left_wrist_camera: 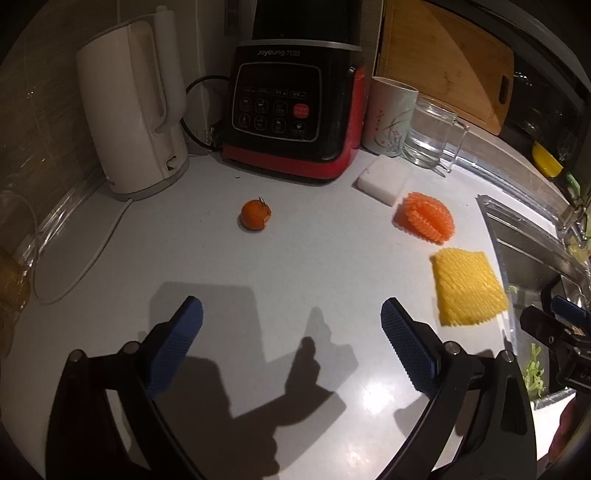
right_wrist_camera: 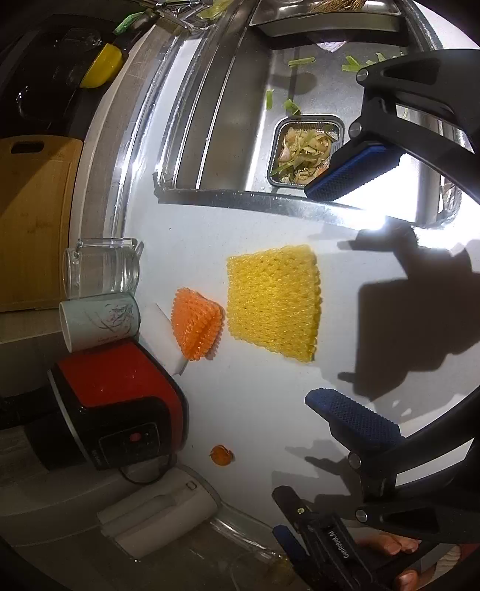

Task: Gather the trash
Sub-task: 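Move both grippers toward the orange peel and yellow mesh sleeve, then grasp the orange peel with the left gripper while the right gripper grasps the yellow mesh sleeve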

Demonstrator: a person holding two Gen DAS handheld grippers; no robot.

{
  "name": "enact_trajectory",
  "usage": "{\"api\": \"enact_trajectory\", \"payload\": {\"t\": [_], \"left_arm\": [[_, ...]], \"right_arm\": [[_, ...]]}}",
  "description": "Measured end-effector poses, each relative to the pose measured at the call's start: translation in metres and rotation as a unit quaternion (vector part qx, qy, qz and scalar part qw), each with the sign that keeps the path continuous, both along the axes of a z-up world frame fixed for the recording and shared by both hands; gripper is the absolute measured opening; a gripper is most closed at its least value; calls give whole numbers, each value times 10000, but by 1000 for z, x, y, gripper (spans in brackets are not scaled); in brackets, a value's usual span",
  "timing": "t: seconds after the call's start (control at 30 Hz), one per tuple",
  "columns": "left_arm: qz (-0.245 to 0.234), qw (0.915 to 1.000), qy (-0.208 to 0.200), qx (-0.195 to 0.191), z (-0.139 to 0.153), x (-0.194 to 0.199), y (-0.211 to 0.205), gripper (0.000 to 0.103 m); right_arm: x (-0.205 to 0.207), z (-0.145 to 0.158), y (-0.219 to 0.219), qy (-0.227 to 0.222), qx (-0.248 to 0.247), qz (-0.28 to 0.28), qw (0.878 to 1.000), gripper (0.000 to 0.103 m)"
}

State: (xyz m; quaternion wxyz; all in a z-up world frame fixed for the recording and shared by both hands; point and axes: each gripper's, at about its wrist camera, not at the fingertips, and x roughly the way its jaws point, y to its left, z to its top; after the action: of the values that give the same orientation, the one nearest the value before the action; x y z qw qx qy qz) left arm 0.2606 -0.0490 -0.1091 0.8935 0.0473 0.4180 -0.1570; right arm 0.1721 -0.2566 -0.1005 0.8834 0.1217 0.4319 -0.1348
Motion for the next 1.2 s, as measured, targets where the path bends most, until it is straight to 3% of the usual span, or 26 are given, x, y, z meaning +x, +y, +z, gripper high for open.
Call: {"api": "enact_trajectory", "payload": {"t": [0.33, 0.5, 0.63, 0.73, 0.83, 0.9, 0.97, 1.2], "left_arm": [[99, 9998, 133, 98, -36, 87, -12, 92], [197, 9996, 221, 45, -45, 113, -18, 88], [269, 9991, 336, 57, -52, 125, -23, 75], [339, 9986, 388, 149, -56, 129, -26, 60], [281, 9989, 309, 226, -56, 127, -28, 45], [227, 9989, 349, 208, -56, 127, -29, 28], [231, 9988, 381, 183, -55, 126, -28, 27], [255, 9989, 317, 215, -47, 113, -22, 24]], "right_arm": [[53, -38, -6, 309, -142, -185, 9992, 100], [66, -51, -9, 442, -301, -180, 9984, 100], [72, -56, -9, 473, -278, -146, 9984, 100], [74, -57, -7, 466, -211, -46, 9987, 89], [75, -55, -4, 433, -22, 76, 9990, 70], [76, -53, 0, 390, 75, 199, 9990, 44], [76, -51, 5, 382, 143, 294, 9987, 26], [68, -42, 13, 319, 93, 410, 9986, 21]]}}
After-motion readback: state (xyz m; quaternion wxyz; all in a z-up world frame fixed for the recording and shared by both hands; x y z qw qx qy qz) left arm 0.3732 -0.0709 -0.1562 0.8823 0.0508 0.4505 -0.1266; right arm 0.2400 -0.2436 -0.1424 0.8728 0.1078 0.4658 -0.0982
